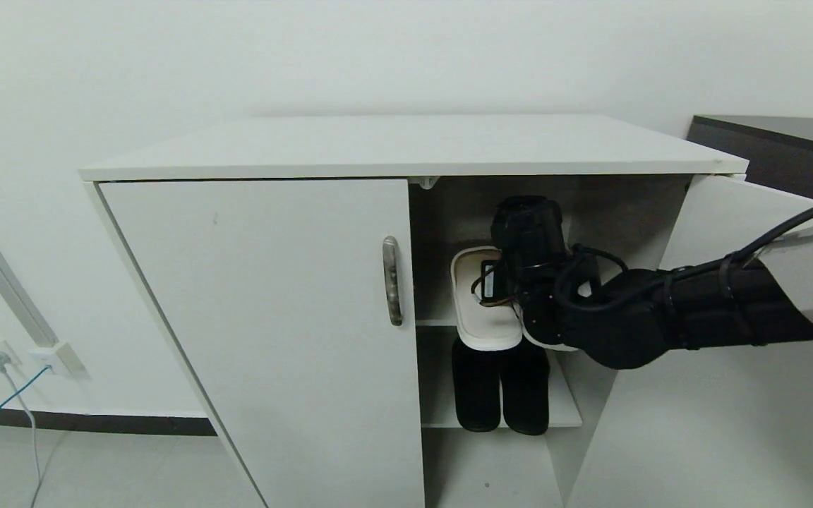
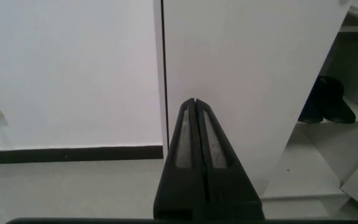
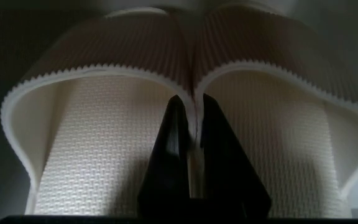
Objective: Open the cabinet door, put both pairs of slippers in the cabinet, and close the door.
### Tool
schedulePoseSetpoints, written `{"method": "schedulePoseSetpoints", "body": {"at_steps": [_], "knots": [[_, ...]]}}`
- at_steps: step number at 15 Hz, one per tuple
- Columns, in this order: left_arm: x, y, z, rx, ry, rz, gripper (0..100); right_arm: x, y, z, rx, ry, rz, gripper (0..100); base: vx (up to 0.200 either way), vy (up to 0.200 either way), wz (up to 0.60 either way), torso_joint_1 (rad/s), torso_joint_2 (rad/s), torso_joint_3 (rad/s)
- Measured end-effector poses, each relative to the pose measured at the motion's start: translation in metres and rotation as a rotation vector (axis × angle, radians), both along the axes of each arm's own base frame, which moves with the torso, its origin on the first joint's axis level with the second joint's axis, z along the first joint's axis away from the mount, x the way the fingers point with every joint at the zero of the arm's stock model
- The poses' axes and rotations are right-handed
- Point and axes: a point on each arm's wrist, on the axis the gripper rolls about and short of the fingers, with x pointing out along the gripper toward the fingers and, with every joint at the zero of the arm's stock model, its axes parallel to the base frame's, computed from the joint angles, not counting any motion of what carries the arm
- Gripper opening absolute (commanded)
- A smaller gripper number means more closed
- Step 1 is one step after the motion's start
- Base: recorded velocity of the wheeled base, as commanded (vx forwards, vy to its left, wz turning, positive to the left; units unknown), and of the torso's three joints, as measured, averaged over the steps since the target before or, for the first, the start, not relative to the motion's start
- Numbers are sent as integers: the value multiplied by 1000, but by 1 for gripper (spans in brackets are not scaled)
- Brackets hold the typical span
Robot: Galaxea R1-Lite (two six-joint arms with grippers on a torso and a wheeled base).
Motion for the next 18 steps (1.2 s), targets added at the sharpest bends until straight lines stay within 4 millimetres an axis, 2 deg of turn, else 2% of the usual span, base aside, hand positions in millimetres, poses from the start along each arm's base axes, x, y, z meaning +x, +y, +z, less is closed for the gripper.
{"method": "schedulePoseSetpoints", "body": {"at_steps": [3,7,12,13,18], "knots": [[0,0,0,-3,0,0,0,20,1,3,34,-7,-8,0,0,0,0,0,0,0],[0,0,0,-4,0,3,0,42,4,-4,17,-22,-23,0,0,0,0,0,0,0],[0,0,0,-7,0,5,0,51,4,-10,-16,-21,-21,0,0,0,0,0,0,0],[0,0,0,-7,0,5,0,52,3,-11,-16,-20,-19,100,0,0,0,0,0,0],[0,0,0,-5,0,4,0,47,3,-17,-25,3,-17,100,0,0,0,0,0,0]]}}
